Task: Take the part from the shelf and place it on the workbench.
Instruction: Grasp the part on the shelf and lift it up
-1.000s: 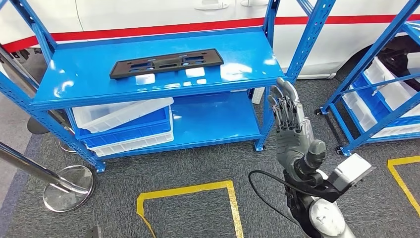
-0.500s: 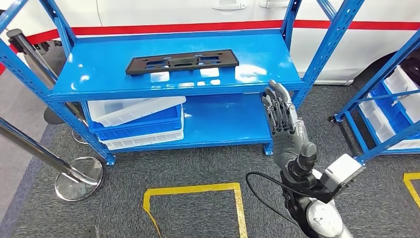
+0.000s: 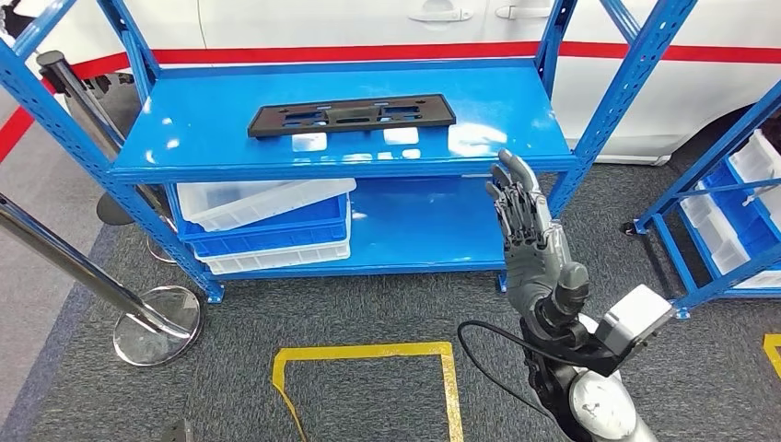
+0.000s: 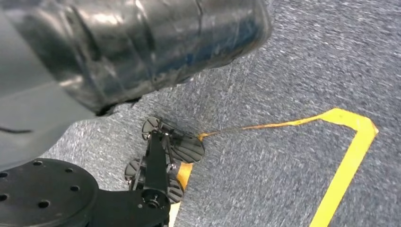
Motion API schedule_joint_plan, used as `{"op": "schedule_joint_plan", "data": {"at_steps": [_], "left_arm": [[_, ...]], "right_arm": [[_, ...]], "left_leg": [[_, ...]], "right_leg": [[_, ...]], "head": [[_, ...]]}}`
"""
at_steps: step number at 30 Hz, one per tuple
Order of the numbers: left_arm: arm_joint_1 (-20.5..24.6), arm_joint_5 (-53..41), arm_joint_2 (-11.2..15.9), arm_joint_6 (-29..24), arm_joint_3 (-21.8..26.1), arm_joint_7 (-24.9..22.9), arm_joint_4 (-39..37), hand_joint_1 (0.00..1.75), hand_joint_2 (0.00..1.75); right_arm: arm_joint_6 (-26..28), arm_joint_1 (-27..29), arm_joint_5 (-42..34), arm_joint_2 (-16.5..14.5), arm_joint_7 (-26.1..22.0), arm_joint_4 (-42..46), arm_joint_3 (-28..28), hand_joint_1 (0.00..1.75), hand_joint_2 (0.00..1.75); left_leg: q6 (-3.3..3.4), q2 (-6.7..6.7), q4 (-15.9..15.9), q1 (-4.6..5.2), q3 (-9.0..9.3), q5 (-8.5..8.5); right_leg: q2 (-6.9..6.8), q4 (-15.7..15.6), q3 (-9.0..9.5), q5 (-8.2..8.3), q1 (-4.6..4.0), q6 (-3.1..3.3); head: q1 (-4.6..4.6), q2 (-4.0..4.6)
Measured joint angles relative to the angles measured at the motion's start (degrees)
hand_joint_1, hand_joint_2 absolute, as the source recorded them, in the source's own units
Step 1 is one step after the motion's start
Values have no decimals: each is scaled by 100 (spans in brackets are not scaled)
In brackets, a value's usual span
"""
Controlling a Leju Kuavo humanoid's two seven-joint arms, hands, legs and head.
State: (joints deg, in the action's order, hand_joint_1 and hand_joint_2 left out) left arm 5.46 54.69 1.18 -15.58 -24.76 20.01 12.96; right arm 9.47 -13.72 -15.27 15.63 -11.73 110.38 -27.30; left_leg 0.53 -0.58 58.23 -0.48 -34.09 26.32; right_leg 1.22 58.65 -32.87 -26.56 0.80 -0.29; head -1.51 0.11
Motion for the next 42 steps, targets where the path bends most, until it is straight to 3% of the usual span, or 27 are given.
{"op": "schedule_joint_plan", "data": {"at_steps": [2, 3, 6, 7, 8, 9, 11, 13, 17, 19, 21, 23, 24, 26, 27, 30, 33, 35, 37, 38, 39, 41, 42], "left_arm": [[-1, 0, -2, -1, -2, -1, -1, 0, 0], [0, 0, -3, -1, -2, -2, -1, 0, 0], [-3, 0, -2, 0, -4, -3, -1, 0, 0], [-5, 0, -1, 0, -5, -3, -1, 0, 0], [-6, 0, -1, 0, -5, -3, -2, 0, 0], [-8, 0, -2, -1, -5, -3, -2, 0, 0], [-9, 0, -5, 0, -5, -3, -2, 0, 0], [-8, -1, -7, 1, -6, -6, -2, 0, 0], [-10, -3, -6, 3, -8, -10, -2, 0, 0], [-7, -6, -8, 6, -9, -10, -2, 0, 0], [-8, -9, -8, 9, -11, -10, -2, 0, 0], [-25, -9, -7, 13, -13, -12, -2, 0, 0], [-32, -11, -7, 15, -13, -12, -2, 0, 0], [-31, -16, 3, 20, -14, -11, -2, 0, 0], [-29, -18, 11, 22, -14, -10, -2, 0, 0], [-14, -18, 27, 24, -18, -4, -2, 0, 0], [-30, -17, 26, 24, -21, -1, -2, 0, 0], [-29, -17, 22, 26, -23, 1, -2, 0, 0], [-29, -17, 21, 33, -31, 1, -2, 0, 0], [-36, -16, 21, 38, -36, -1, -2, 0, 0], [-46, -16, 19, 42, -40, -2, -2, 0, 0], [-58, -15, 11, 48, -45, -3, -2, 0, 0], [-52, -15, 8, 49, -47, -3, -3, 0, 0]], "right_arm": [[5, 3, -13, 5, -3, 1, 0, 0, 0], [8, 3, -16, 8, -5, 2, 0, 0, 0], [12, 23, -21, 15, -8, -3, -1, 0, 0], [12, 35, -22, 16, -8, -8, -1, 0, 0], [12, 42, -22, 17, -8, -13, -1, 0, 0], [12, 44, -22, 17, -8, -17, -1, 0, 0], [11, 41, -22, 17, -8, -20, -1, 0, 0], [10, 39, -21, 16, -9, -17, -2, 0, 0], [5, 45, -20, 24, -10, -15, -4, 0, 0], [1, 46, -20, 26, -10, -14, -5, 0, 0], [-1, 54, -20, 26, -10, -14, -8, 0, 0], [-1, 69, -20, 26, -10, -15, -10, 0, 0], [-1, 75, -20, 26, -10, -16, -10, 0, 0], [-1, 81, -20, 26, -10, -15, -10, 0, 0], [-2, 81, -20, 26, -10, -15, -10, 0, 0], [-3, 96, -20, 26, -9, -14, -11, 0, 0], [-3, 100, -20, 31, -13, -14, -10, 0, 0], [-9, 102, -20, 39, -17, -14, -9, 0, 0], [-23, 148, -20, 51, -21, -19, -10, 0, 0], [-29, 176, -20, 56, -22, -23, -10, 0, 0], [-32, 195, -20, 61, -23, -27, -10, 0, 0], [-32, 206, -20, 63, -24, -32, -10, 0, 0], [-33, 210, -20, 63, -24, -37, -10, 0, 0]], "left_leg": [[70, 17, -53, -23, 32, -27], [108, 26, -84, -38, 50, -42], [162, 39, -97, -38, 61, -43], [164, 39, -90, -35, 62, -36], [161, 37, -79, -35, 65, -27], [152, 34, -63, -40, 70, -13], [107, 26, -6, -44, 69, 32], [40, 17, 49, -32, 42, 69], [-82, 20, 99, -36, 9, 121], [-126, 29, 524, -42, -191, 365], [-145, 30, 1257, -41, -570, 661], [-126, 30, 1596, -35, -792, 650], [-96, 30, 1450, -27, -749, 490], [19, 28, 753, 14, -436, 92], [82, 27, 413, 42, -271, -24], [179, 27, 9, 108, -81, -22], [226, 35, -166, 66, 138, -12], [261, 39, -216, 46, 260, 24], [271, 33, -214, 41, 320, 89], [261, 29, -210, 36, 362, 130], [243, 24, -203, 26, 417, 179], [182, 21, -178, -4, 550, 302], [140, 20, -155, -15, 600, 363]], "right_leg": [[-17, 86, -25, -79, 0, -50], [-31, 271, -105, -200, -4, -67], [-58, 1294, -594, -677, 13, -98], [-59, 1506, -705, -706, 22, -107], [-61, 1521, -724, -629, 30, -114], [-64, 1308, -631, -454, 39, -116], [-74, 579, -293, -111, 42, -111], [-70, 162, -99, -18, 25, -75], [-51, 107, -85, -23, 16, 61], [-56, 86, -65, -20, 28, 116], [-59, 87, -58, -37, 9, 150], [-52, 88, -31, -64, -17, 175], [-47, 88, -3, -85, -31, 182], [-40, 83, 72, -138, -48, 181], [-38, 81, 97, -164, -56, 168], [-37, 84, 125, -155, -43, 81], [-52, 285, 91, -207, -34, 4], [-62, 812, -193, -440, -16, -38], [-64, 1416, -629, -626, 21, -91], [-66, 1530, -770, -589, 41, -118], [-69, 1440, -807, -435, 58, -144], [-80, 811, -628, 68, 81, -181], [-87, 500, -534, 211, 71, -183]], "head": [[10, 0], [22, 0], [44, 0], [44, 0], [44, 0], [44, 0], [46, 0], [45, 0], [39, 0], [15, 0], [0, 0], [0, 0], [0, 0], [4, 0], [10, 0], [21, 0], [34, 0], [61, 0], [73, 0], [73, 0], [74, 0], [75, 0], [77, 0]]}}
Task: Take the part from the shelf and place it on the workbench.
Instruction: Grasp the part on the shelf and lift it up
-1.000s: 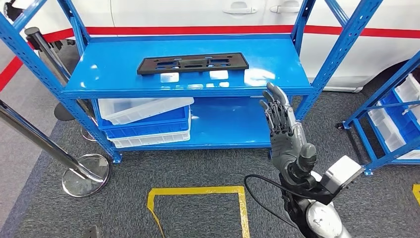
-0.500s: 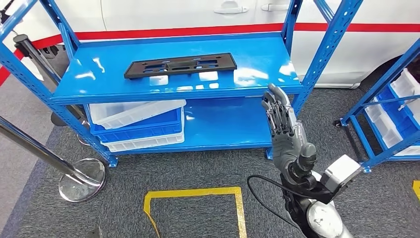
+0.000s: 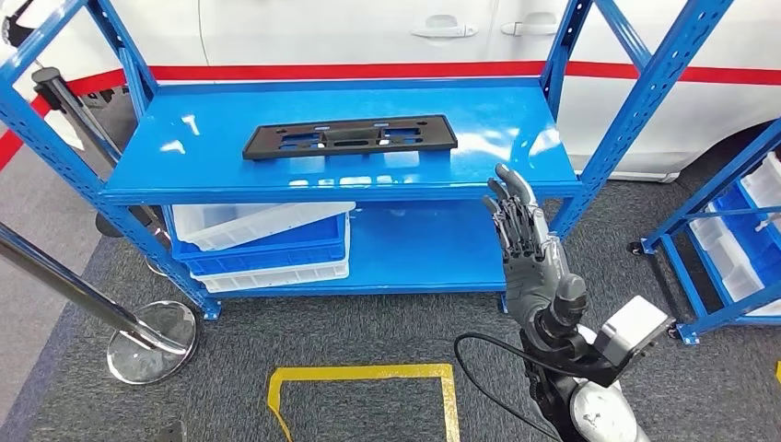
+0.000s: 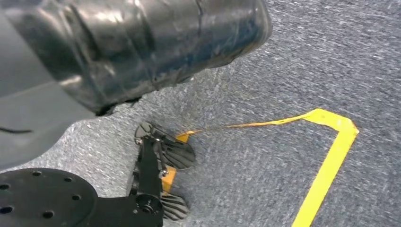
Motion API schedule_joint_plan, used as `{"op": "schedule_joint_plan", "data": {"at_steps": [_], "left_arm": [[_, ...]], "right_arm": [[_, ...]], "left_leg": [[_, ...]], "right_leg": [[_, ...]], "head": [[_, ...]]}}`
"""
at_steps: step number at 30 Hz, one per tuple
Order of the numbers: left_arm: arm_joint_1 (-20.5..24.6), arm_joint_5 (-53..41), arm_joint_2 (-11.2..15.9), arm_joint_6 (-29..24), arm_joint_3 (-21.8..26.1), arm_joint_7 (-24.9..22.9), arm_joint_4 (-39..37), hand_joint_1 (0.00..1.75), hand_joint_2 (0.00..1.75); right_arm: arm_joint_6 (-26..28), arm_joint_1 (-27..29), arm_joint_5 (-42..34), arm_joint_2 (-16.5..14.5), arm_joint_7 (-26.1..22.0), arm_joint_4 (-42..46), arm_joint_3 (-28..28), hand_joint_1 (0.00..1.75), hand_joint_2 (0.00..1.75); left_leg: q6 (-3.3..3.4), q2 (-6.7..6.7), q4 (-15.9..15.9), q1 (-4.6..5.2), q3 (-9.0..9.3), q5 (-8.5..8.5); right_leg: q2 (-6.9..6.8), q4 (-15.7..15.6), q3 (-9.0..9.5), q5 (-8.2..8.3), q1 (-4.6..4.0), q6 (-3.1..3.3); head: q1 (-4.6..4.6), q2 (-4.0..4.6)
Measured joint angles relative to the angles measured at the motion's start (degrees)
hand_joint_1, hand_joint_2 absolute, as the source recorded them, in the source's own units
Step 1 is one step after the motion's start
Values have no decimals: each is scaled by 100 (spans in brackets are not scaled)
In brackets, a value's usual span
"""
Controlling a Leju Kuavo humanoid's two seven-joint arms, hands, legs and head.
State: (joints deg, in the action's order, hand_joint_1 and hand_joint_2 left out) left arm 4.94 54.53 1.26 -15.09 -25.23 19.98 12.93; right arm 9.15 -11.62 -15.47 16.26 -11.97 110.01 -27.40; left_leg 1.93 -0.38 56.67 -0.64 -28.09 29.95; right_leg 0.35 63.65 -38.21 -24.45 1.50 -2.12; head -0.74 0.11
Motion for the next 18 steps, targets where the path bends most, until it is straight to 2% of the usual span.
{"op": "schedule_joint_plan", "data": {"at_steps": [1, 2, 4, 6, 8, 10, 11, 12, 13, 15, 16, 17, 18], "left_arm": [[9, 0, -1, 2, -3, 0, -1, 0, 0], [18, 0, -1, 2, -8, 0, -2, 0, 0], [32, 1, -1, 3, -17, 0, -3, 0, 0], [39, 1, -5, 4, -25, 0, -3, 0, 0], [48, -2, -12, 11, -38, 0, -3, 0, 0], [43, -2, -14, 22, -54, -3, -4, 0, 0], [28, -2, -14, 26, -59, -9, -4, 0, 0], [10, -1, -14, 29, -60, -16, -5, 0, 0], [-6, -1, -14, 31, -61, -22, -5, 0, 0], [-22, -2, -7, 25, -62, -26, -13, 0, 0], [-22, -4, 0, 20, -65, -24, -19, 0, 0], [-15, -9, 6, 14, -69, -20, -26, 0, 0], [-5, -14, 12, 8, -74, -14, -32, 0, 0]], "right_arm": [[-1, 1, 0, 0, -1, -4, -1, 0, 0], [-1, 9, 0, 0, -2, -7, -1, 0, 0], [-1, 17, 0, 7, -3, -8, -1, 0, 0], [-2, 19, 0, 18, -7, -1, 1, 0, 0], [-10, 14, 0, 22, -10, 7, 1, 0, 0], [-32, 15, 0, 22, -9, 4, -1, 0, 0], [-44, 16, 0, 22, -6, 1, -1, 0, 0], [-53, 17, 0, 22, -4, -1, -1, 0, 0], [-61, 17, 0, 22, -2, -4, -1, 0, 0], [-69, 19, 0, 22, 0, -16, -1, 0, 0], [-72, 21, 0, 22, 3, -25, -2, 0, 0], [-77, 25, -1, 22, 8, -35, -2, 0, 0], [-83, 29, -2, 22, 11, -45, -3, 0, 0]], "left_leg": [[-45, 1, 18, -4, 18, 50], [-91, 4, 34, -4, 28, 86], [-167, 8, 52, 0, 25, 114], [-209, 11, 218, -14, -17, 144], [-235, 12, 808, -29, -344, 278], [-257, 12, 1497, -31, -854, 488], [-257, 12, 1652, -29, -1040, 521], [-238, 12, 1617, -24, -1138, 442], [-204, 12, 1397, -13, -1152, 238], [-96, 7, 747, 39, -1051, -312], [-42, 9, 481, 69, -993, -503], [-4, 10, 336, 99, -950, -599], [22, 10, 275, 126, -919, -597]], "right_leg": [[-8, -207, 69, 67, -18, 34], [-11, -304, 91, 47, -39, 89], [-5, -355, 134, -9, -64, 230], [7, -409, 238, -49, -62, 322], [7, -457, 351, -108, -63, 379], [11, -468, 457, -201, -78, 405], [21, -469, 524, -258, -90, 408], [33, -470, 606, -320, -104, 410], [44, -472, 702, -388, -120, 409], [54, -477, 870, -507, -148, 398], [60, -481, 925, -555, -151, 379], [66, -491, 956, -593, -144, 349], [71, -507, 985, -625, -132, 308]], "head": [[3, 0], [1, 0], [-5, 0], [-24, 0], [-44, 0], [-52, 0], [-54, 0], [-54, 0], [-53, 0], [-41, 0], [-35, 0], [-30, 0], [-25, 0]]}}
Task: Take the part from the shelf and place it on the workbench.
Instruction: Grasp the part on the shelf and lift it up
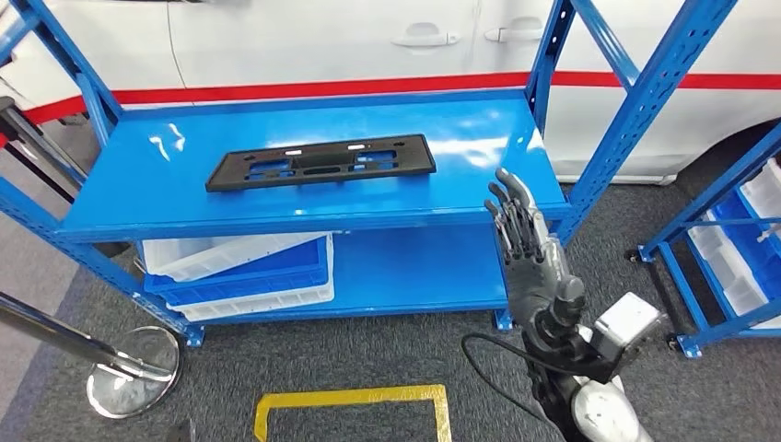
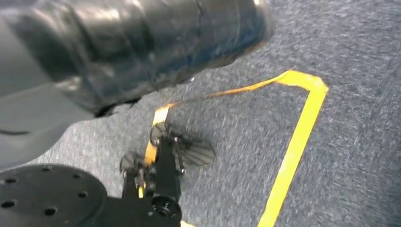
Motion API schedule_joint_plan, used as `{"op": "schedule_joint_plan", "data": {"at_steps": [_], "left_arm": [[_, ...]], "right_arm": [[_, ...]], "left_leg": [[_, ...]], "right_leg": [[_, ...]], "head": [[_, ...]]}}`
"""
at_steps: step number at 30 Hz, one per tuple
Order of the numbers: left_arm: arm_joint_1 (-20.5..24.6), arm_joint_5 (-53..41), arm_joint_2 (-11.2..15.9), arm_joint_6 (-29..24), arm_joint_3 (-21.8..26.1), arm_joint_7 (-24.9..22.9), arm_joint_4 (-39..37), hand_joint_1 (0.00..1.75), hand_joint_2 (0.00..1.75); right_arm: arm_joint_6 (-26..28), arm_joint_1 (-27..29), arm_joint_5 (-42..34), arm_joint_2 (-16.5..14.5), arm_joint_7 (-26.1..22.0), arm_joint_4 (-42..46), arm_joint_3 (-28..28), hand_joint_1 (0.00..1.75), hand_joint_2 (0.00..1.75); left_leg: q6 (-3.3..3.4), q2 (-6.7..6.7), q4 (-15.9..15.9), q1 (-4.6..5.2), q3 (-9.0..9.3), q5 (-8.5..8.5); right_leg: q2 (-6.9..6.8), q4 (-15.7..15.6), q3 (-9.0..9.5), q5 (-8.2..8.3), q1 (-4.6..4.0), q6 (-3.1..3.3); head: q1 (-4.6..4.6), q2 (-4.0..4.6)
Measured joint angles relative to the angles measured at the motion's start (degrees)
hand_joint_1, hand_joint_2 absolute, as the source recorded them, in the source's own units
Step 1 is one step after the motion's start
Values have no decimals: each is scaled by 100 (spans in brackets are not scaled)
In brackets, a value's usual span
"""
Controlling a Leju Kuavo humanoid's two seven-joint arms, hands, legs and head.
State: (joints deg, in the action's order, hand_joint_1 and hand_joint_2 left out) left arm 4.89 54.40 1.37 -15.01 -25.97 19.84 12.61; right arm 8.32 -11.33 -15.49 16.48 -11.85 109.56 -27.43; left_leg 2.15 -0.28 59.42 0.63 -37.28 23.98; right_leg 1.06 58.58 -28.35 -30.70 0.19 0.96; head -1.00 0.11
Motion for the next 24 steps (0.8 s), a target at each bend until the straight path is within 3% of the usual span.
{"op": "schedule_joint_plan", "data": {"at_steps": [2, 4, 5, 7, 8, 9, 11, 13, 17, 19, 22, 23, 24], "left_arm": [[21, -8, -2, -7, -8, 11, 0, 0, 0], [24, -7, -6, -9, -11, 18, 0, 0, 0], [27, -5, -8, -9, -13, 20, 0, 0, 0], [36, 5, -10, -9, -16, 32, 0, 0, 0], [35, 10, -13, -8, -18, 39, 0, 0, 0], [30, 13, -17, -5, -20, 46, 0, 0, 0], [23, 12, -32, 1, -21, 51, 0, 0, 0], [27, 11, -43, 5, -22, 50, -1, 0, 0], [51, 11, -46, -5, -28, 22, -2, 0, 0], [48, 13, -48, -7, -29, -1, -2, 0, 0], [55, 14, -44, -4, -30, -26, -2, 0, 0], [49, 13, -42, 0, -30, -36, -2, 0, 0], [40, 11, -42, 4, -30, -45, -2, 0, 0]], "right_arm": [[-10, 2, -2, 2, 4, -2, 3, 0, 0], [-13, -11, -2, 9, -1, 0, 9, 0, 0], [-12, -12, -2, 13, -1, -3, 13, 0, 0], [-11, 3, -4, 17, 7, -19, 13, 0, 0], [-10, 18, -5, 19, 14, -31, 13, 0, 0], [-10, 30, -7, 21, 19, -43, 13, 0, 0], [-10, 37, -7, 22, 25, -59, 13, 0, 0], [-10, 35, -8, 22, 27, -76, 13, 0, 0], [-16, 38, -10, 23, 34, -94, 13, 0, 0], [-22, 33, -10, 23, 32, -96, 13, 0, 0], [-46, 24, -9, 22, 34, -108, 11, 0, 0], [-57, 23, -9, 21, 37, -118, 10, 0, 0], [-66, 22, -5, 21, 42, -128, 7, 0, 0]], "left_leg": [[16, 7, -117, 2, 119, 22], [44, 20, -263, -42, 285, 44], [57, 26, -310, -61, 363, 63], [79, 22, -328, -69, 457, 138], [78, 15, -319, -71, 499, 187], [71, 8, -302, -76, 545, 240], [38, -7, -239, -96, 645, 366], [-36, -23, -157, -99, 683, 493], [-167, -23, -99, -88, 648, 574], [-218, -11, 89, -99, 565, 704], [-284, -3, 1094, -114, 25, 1135], [-291, -3, 1375, -116, -155, 1192], [-288, -3, 1478, -116, -254, 1142]], "right_leg": [[-9, -54, 69, -65, 16, -74], [-39, 142, 26, -198, 7, -121], [-54, 427, -127, -310, 13, -141], [-62, 1181, -637, -485, 39, -187], [-64, 1429, -862, -466, 59, -212], [-66, 1483, -997, -337, 78, -233], [-76, 991, -961, 179, 108, -263], [-80, 429, -780, 496, 108, -251], [-51, 221, -703, 440, 79, -73], [-50, 180, -677, 438, 100, -17], [-68, 162, -647, 418, 98, 35], [-70, 163, -641, 410, 93, 43], [-70, 163, -631, 401, 89, 48]], "head": [[-9, 0], [0, 0], [10, 0], [14, 0], [16, 0], [15, 0], [18, 0], [18, 0], [22, 0], [10, 0], [-14, 0], [-14, 0], [-14, 0]]}}
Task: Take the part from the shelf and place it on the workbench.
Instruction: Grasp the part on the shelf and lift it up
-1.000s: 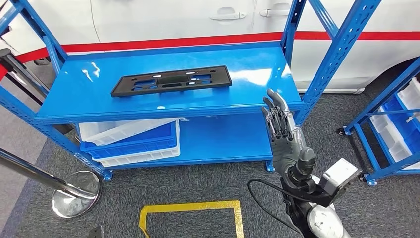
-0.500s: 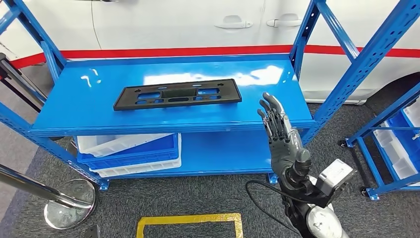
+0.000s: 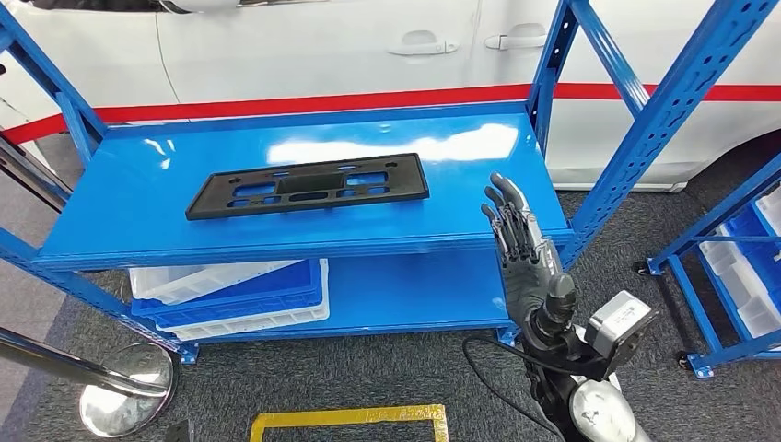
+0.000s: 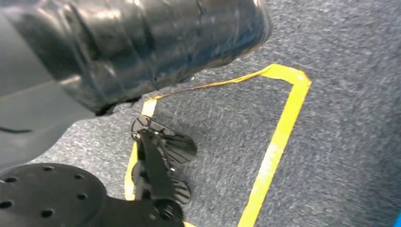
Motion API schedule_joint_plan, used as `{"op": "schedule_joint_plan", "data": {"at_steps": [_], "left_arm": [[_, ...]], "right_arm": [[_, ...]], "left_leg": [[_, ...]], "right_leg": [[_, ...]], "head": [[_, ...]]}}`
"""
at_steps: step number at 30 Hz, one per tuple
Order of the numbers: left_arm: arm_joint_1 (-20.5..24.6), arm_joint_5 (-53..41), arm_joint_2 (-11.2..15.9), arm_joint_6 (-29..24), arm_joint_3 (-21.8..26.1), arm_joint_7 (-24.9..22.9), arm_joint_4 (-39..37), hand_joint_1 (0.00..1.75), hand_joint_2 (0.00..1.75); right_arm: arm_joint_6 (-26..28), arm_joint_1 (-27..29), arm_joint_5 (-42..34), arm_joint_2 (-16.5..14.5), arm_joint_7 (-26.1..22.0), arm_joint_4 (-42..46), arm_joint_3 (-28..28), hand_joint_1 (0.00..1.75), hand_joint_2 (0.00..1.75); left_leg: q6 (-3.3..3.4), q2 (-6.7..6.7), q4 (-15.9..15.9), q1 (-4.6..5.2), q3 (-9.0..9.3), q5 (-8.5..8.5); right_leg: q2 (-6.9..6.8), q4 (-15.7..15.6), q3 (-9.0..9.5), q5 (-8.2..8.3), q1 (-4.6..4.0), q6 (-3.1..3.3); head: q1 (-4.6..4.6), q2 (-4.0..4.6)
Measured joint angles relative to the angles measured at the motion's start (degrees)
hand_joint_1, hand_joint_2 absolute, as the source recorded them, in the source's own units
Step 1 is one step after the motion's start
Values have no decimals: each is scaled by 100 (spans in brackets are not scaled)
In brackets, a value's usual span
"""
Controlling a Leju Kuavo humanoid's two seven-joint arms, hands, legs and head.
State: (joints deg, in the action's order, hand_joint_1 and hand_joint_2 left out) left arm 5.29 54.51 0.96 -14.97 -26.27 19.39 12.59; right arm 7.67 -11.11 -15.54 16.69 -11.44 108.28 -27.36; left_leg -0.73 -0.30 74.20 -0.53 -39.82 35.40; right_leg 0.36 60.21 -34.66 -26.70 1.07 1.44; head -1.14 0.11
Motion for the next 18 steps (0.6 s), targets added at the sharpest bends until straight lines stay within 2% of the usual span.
{"op": "schedule_joint_plan", "data": {"at_steps": [1, 3, 4, 5, 7, 9, 10, 11, 13, 14, 15, 16, 18], "left_arm": [[-6, -5, -1, 3, -1, -11, 0, 0, 0], [-5, -27, -1, 6, -2, -31, 0, 0, 0], [2, -40, 1, 6, -5, -43, 0, 0, 0], [11, -59, 2, 7, -13, -56, 0, 0, 0], [20, -98, 5, 22, -46, -93, 0, 0, 0], [19, -146, 4, 59, -84, -120, 0, 0, 0], [22, -169, 2, 81, -102, -124, 0, 0, 0], [27, -189, 1, 104, -118, -125, 0, 0, 0], [36, -215, -2, 144, -152, -125, 0, 0, 0], [37, -225, -2, 155, -169, -131, 0, 0, 0], [40, -239, -2, 161, -189, -144, 0, 0, 0], [43, -256, -2, 161, -215, -164, 0, 0, 0], [58, -296, -5, 161, -267, -219, 0, 0, 0]], "right_arm": [[-10, -6, 8, -1, 8, -10, -3, 0, 0], [-38, -49, 51, -3, 39, -27, -10, 0, 0], [-56, -90, 93, -6, 61, -36, -16, 0, 44], [-78, -141, 154, -11, 89, -47, -30, 0, 87], [-120, -261, 319, -37, 157, -77, -92, 0, 175], [-147, -418, 482, -88, 244, -120, -183, 0, 175], [-152, -520, 546, -120, 289, -149, -232, 0, 175], [-156, -634, 604, -157, 333, -187, -286, 0, 175], [-176, -862, 697, -244, 409, -304, -416, 0, 175], [-206, -975, 726, -293, 441, -384, -495, 0, 175], [-250, -1097, 740, -345, 470, -479, -584, 0, 175], [-301, -1236, 742, -395, 495, -589, -677, 0, 175], [-392, -1553, 730, -514, 528, -835, -860, 0, 175]], "left_leg": [[12, 0, -117, 0, 9, -159], [60, -1, -815, 5, 270, -606], [87, -3, -1169, 22, 417, -752], [114, -7, -1405, 37, 520, -824], [159, -14, -1544, 70, 576, -826], [223, -10, -1603, 47, 605, -868], [259, -5, -1638, 33, 622, -891], [292, 0, -1667, 19, 638, -910], [325, 4, -1673, 25, 641, -913], [331, 2, -1670, 28, 641, -910], [332, -2, -1666, 31, 642, -907], [330, -7, -1660, 33, 645, -902], [308, -17, -1633, 34, 654, -883]], "right_leg": [[4, 0, 17, -10, -2, 0], [13, -3, 62, -34, -4, -16], [20, -2, 76, -46, -11, -34], [25, -7, 82, -49, -14, -60], [33, -30, 84, -42, -18, -124], [20, -24, 78, -57, -21, -185], [8, 72, 38, -128, -25, -205], [-3, 284, -57, -259, -29, -218], [-13, 976, -379, -598, -27, -231], [-14, 1293, -535, -703, -26, -237], [-14, 1453, -621, -705, -22, -239], [-15, 1405, -609, -600, -19, -236], [-15, 764, -328, -202, -16, -203]], "head": [[0, 0], [2, 0], [3, 0], [3, 0], [5, 0], [11, 0], [16, 0], [22, 0], [28, 0], [28, 0], [28, 0], [29, 0], [30, 0]]}}
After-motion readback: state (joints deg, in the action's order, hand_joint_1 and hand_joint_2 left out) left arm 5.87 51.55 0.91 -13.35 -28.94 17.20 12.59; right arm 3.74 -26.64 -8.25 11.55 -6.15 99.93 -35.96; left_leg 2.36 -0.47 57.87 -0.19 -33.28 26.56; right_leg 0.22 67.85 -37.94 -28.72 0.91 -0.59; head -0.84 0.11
